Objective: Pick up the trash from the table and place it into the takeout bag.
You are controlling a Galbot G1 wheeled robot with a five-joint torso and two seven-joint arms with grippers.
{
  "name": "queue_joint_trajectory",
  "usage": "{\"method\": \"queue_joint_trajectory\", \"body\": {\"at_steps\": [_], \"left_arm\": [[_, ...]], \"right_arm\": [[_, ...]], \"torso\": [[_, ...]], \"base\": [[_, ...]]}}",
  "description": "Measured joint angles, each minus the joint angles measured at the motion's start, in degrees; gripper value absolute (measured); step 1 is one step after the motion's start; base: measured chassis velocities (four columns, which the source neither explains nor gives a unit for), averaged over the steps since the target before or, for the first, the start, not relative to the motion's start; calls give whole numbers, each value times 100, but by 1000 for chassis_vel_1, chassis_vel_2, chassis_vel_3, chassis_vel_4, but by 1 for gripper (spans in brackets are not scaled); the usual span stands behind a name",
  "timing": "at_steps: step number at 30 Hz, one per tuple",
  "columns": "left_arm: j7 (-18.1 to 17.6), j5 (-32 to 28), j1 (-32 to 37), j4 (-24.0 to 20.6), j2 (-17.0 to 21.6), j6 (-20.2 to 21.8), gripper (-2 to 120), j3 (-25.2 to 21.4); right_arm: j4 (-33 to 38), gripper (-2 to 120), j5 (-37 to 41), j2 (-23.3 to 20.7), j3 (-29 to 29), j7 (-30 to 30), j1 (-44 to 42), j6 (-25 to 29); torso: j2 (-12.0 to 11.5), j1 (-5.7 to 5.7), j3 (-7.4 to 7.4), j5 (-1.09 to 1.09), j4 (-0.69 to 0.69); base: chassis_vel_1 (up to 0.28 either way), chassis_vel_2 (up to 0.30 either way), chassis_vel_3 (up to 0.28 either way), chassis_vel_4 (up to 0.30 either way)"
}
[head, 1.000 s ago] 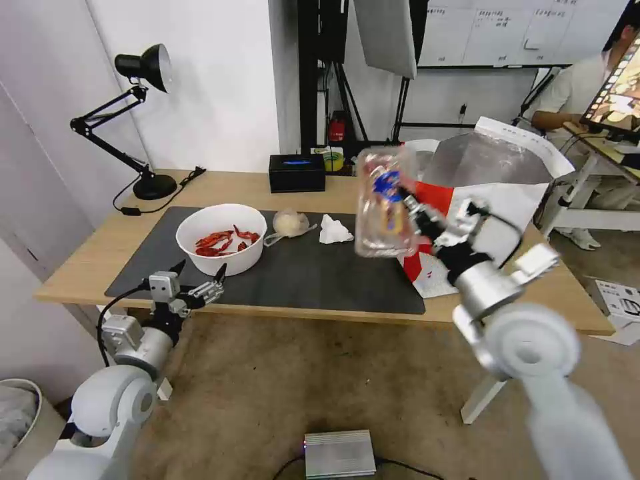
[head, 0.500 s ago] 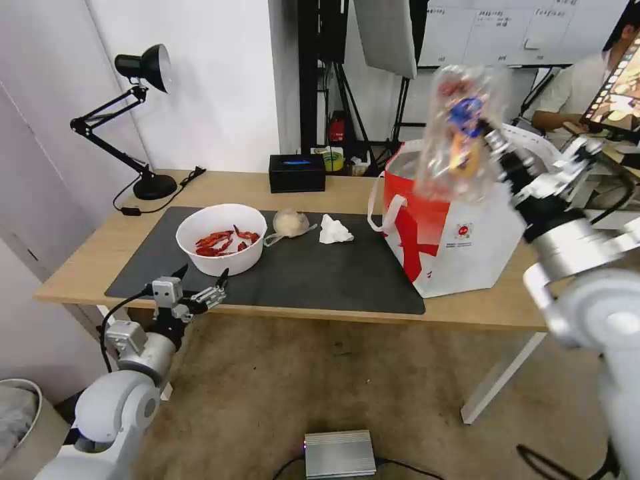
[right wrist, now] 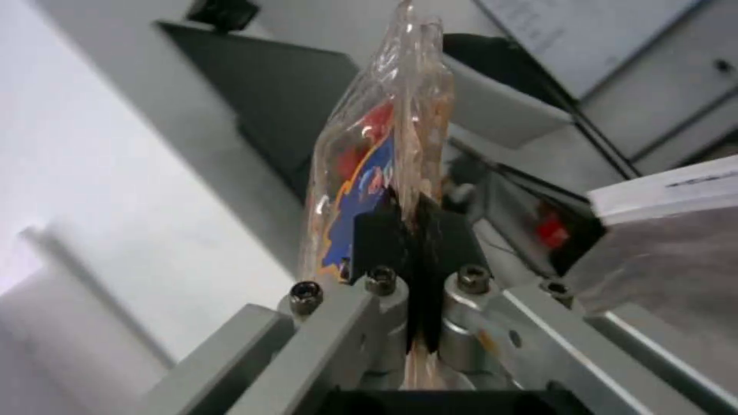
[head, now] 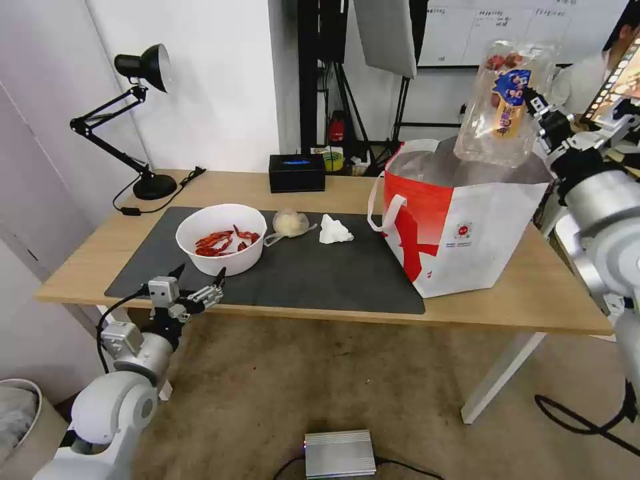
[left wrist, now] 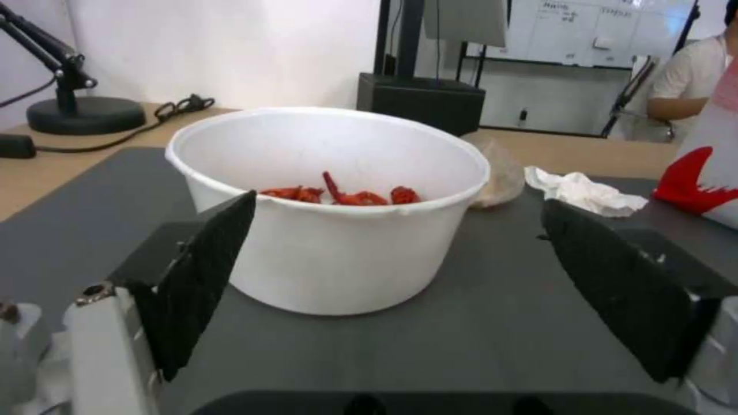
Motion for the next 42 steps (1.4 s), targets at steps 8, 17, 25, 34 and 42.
{"method": "queue_joint_trajectory", "body": {"at_steps": [8,17,25,34,42], "left_arm": [[5,4,91,-71,-85,5,100,-25],[67,12,185,-103,-127,3,100,-89],[85,15,194,-125,-144,-1,100,-100],[91,15,211,-143,-185,-5,100,-114],[97,15,231,-151,-197,-12,100,-143]], "right_arm": [[-529,0,593,109,-330,988,828,-193],[-1003,0,895,390,-555,1935,1113,-330],[-1309,0,915,571,-652,2248,1179,-371],[-1501,0,982,752,-780,2826,1364,-495],[-1487,0,978,810,-776,2893,1330,-516]], "torso": [[0,0,0,-1,1],[0,0,0,0,1],[-1,0,0,0,0],[0,0,0,0,1],[0,0,0,0,1]], "base": [[0,0,0,0],[0,0,0,0],[0,0,0,0],[0,0,0,0],[0,0,0,0]]}}
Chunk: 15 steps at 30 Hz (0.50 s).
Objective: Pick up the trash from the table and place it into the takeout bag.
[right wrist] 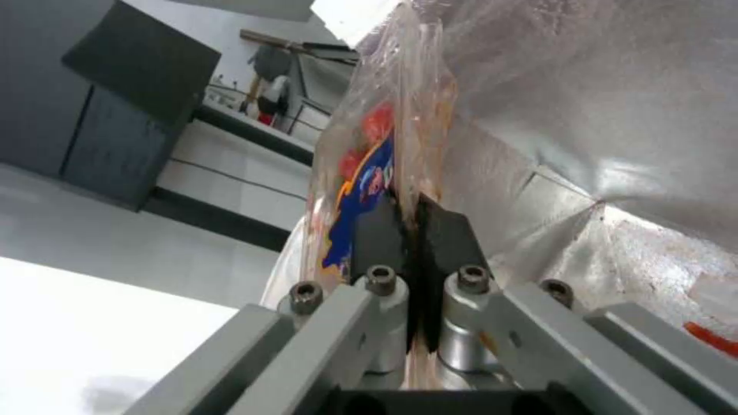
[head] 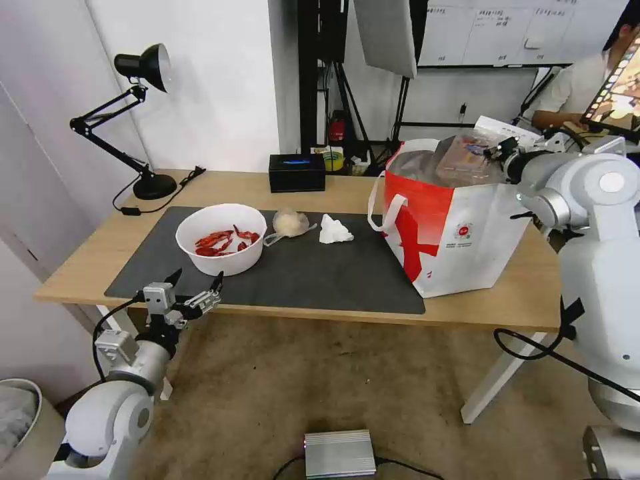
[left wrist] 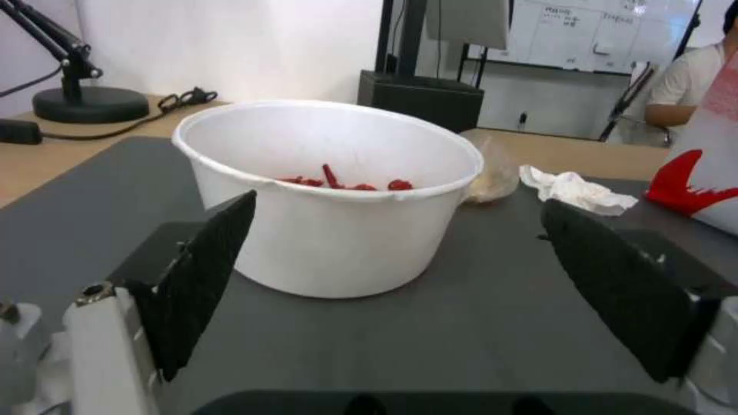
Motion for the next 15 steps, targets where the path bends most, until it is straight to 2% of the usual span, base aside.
{"method": "queue_joint_trajectory", "body": {"at_steps": [6,9,10,13,15], "left_arm": [[2,-4,28,-47,0,-3,100,-24],[4,-8,52,-57,-5,-4,100,-49],[4,-8,52,-57,-5,-4,100,-49],[8,-9,65,-64,-10,-6,100,-55],[8,-8,67,-73,-15,-6,100,-55]], "right_arm": [[44,2,-10,-11,46,-36,-73,-15],[118,15,-20,-21,83,-81,-155,-24],[118,15,-20,-21,83,-81,-155,-24],[166,30,-25,-22,124,-98,-211,-28],[187,34,-25,-31,133,-102,-228,-37]], "torso": [[0,0,0,0,0],[1,0,0,1,-1],[1,0,0,1,-1],[0,0,0,0,0],[0,0,0,1,0]], "base": [[0,0,0,0],[0,0,0,0],[0,0,0,0],[0,0,0,0],[0,0,0,0]]}}
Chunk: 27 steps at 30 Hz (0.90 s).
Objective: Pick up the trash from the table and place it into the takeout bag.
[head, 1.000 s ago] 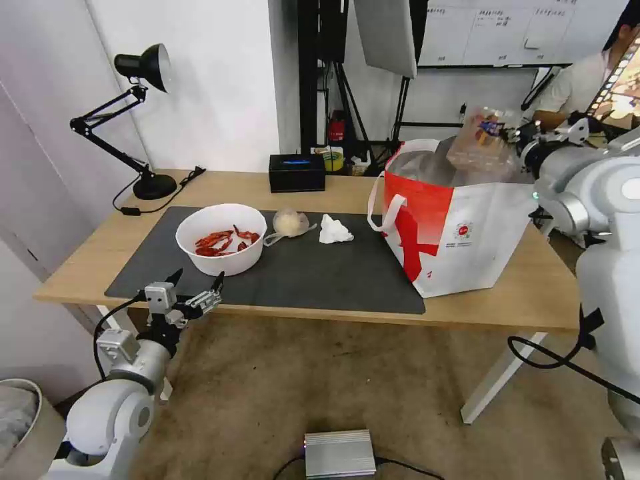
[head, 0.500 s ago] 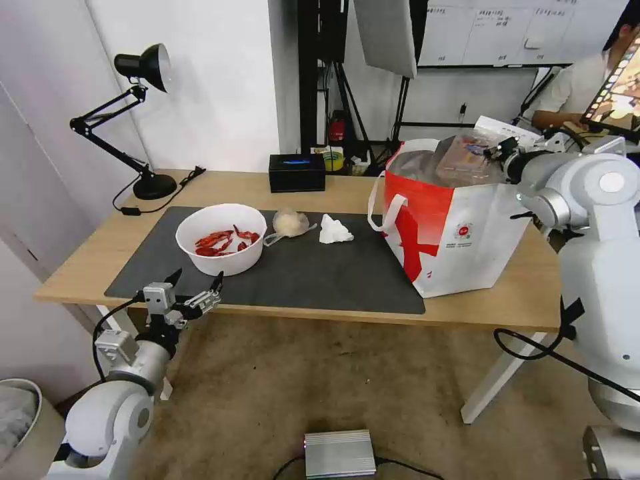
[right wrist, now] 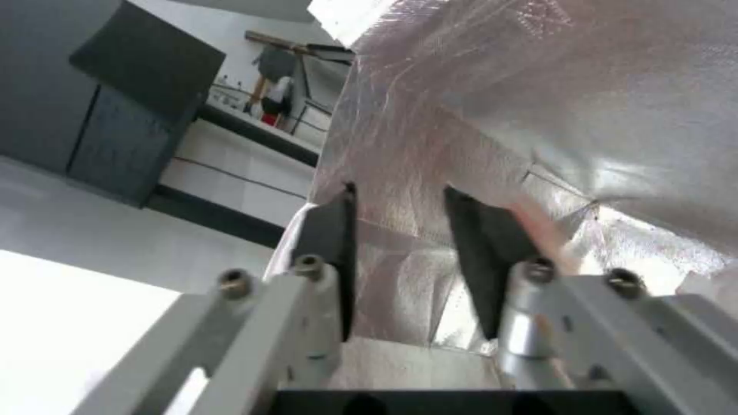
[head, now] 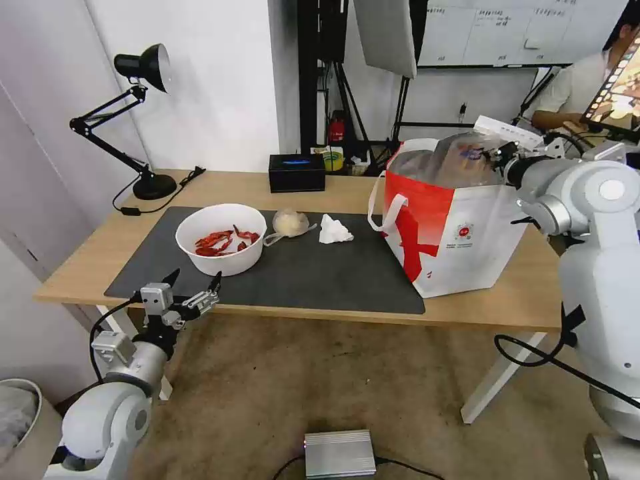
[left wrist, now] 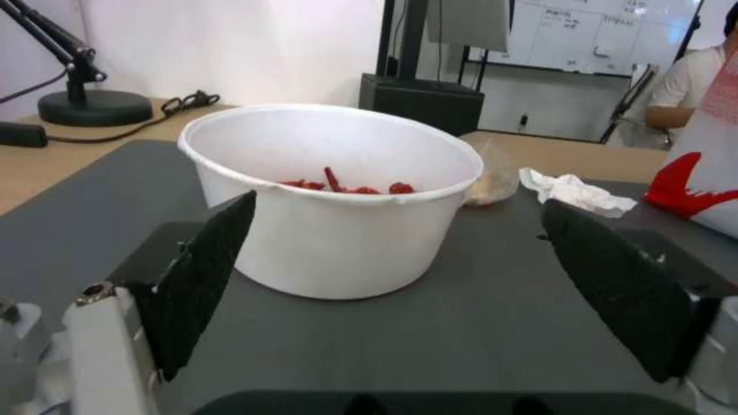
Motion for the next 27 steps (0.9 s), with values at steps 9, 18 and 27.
{"method": "queue_joint_trajectory", "body": {"at_steps": [9,18,27], "left_arm": [[1,18,62,-75,-53,-1,100,-7],[69,100,141,-56,-83,-73,100,-36],[112,40,143,-83,-79,-100,100,-141]], "right_arm": [[260,68,-325,-43,85,-514,-257,-21],[615,98,-1894,-107,8,-2293,-765,345],[1375,96,-3480,-235,-157,-3676,-1884,1074]], "torso": [[0,0,0,0,0],[0,0,0,-1,0],[0,0,-1,-1,0]], "base": [[0,0,0,0],[0,0,0,0],[0,0,0,0]]}}
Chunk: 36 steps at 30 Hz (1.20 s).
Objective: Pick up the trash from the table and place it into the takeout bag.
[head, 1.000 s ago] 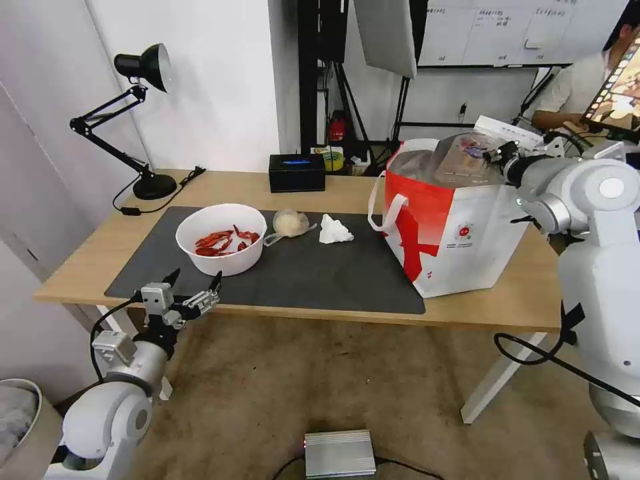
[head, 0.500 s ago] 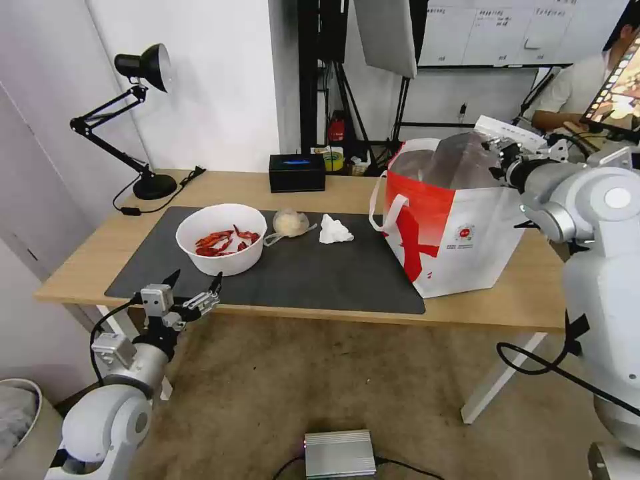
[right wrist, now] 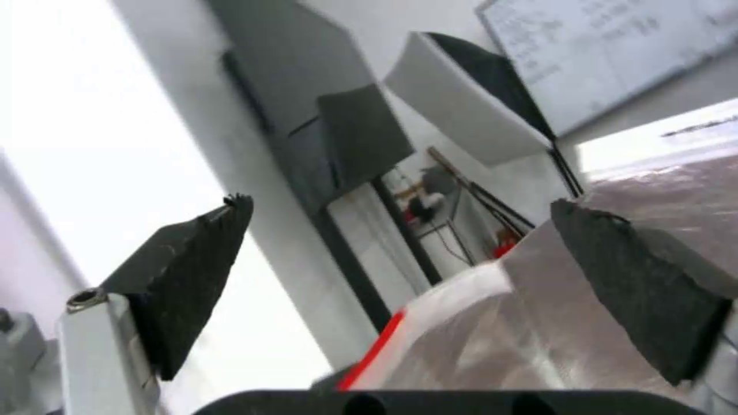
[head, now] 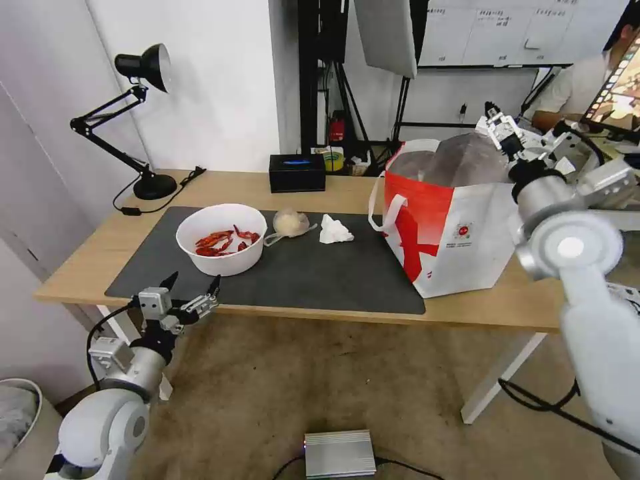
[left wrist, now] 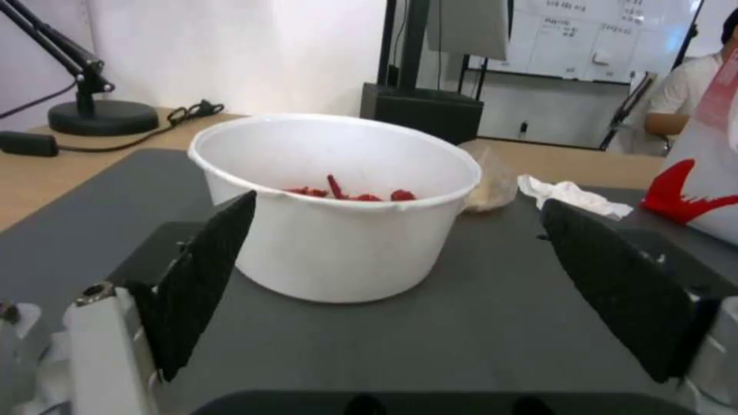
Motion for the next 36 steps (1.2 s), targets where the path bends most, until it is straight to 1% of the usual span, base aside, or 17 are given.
{"method": "queue_joint_trajectory", "body": {"at_steps": [1,4,5,7,8,11,12,14,15,19,21,22,24,25,28,29,36], "left_arm": [[0,0,0,0,0,0,100,0],[19,-5,25,-1,-3,-14,100,-27],[19,-5,25,-1,-3,-14,100,-27],[35,-4,50,-1,-7,-32,100,-29],[35,-4,50,-1,-7,-32,100,-29],[49,-1,59,3,-23,-71,100,-29],[49,-1,59,3,-23,-71,100,-29],[63,0,63,7,-40,-93,100,-26],[84,3,69,9,-65,-119,100,-9],[104,4,72,10,-81,-135,100,6],[132,5,80,13,-89,-154,100,20],[132,5,80,13,-89,-154,100,20],[158,6,106,23,-91,-185,100,22],[158,6,106,23,-91,-185,100,22],[189,18,148,41,-111,-227,100,21],[189,18,148,41,-111,-227,100,21],[271,110,217,76,-175,-321,100,35]], "right_arm": [[0,96,0,0,0,0,0,0],[365,98,-853,-11,-57,-415,-556,196],[365,98,-853,-11,-57,-415,-556,196],[572,98,-1429,3,-75,-595,-950,368],[572,98,-1429,3,-75,-595,-950,368],[722,99,-2020,96,-61,-735,-1462,553],[722,99,-2020,96,-61,-735,-1462,553],[760,100,-2256,199,-47,-785,-1726,635],[772,100,-2529,326,-37,-826,-2015,743],[773,100,-2842,471,-29,-869,-2324,872],[749,100,-3238,666,-28,-898,-2644,1033],[749,100,-3238,666,-28,-898,-2644,1033],[742,100,-3630,874,-32,-885,-2925,1125],[742,100,-3630,874,-32,-885,-2925,1125],[709,100,-4266,1113,-32,-810,-3257,1233],[709,100,-4266,1113,-32,-810,-3257,1233],[532,100,-4922,1422,-107,-763,-3640,1392]], "torso": [[0,0,0,0,0],[0,0,0,0,0],[0,0,0,0,0],[0,0,0,0,0],[0,0,0,0,0],[0,0,0,0,0],[0,0,0,0,0],[0,0,0,0,0],[0,0,0,0,0],[0,0,0,1,0],[0,-1,0,0,0],[0,-1,0,0,0],[0,0,0,0,0],[0,0,0,0,0],[0,-1,0,0,0],[0,-1,0,0,0],[0,-1,0,0,0]], "base": [[0,0,0,0],[0,0,0,0],[0,0,0,0],[0,0,0,0],[0,0,0,0],[0,0,0,0],[0,0,0,0],[0,0,0,0],[0,0,0,0],[0,0,0,0],[0,0,0,0],[0,0,0,0],[0,0,0,0],[0,0,0,0],[0,0,0,0],[0,0,0,0],[0,0,0,0]]}}
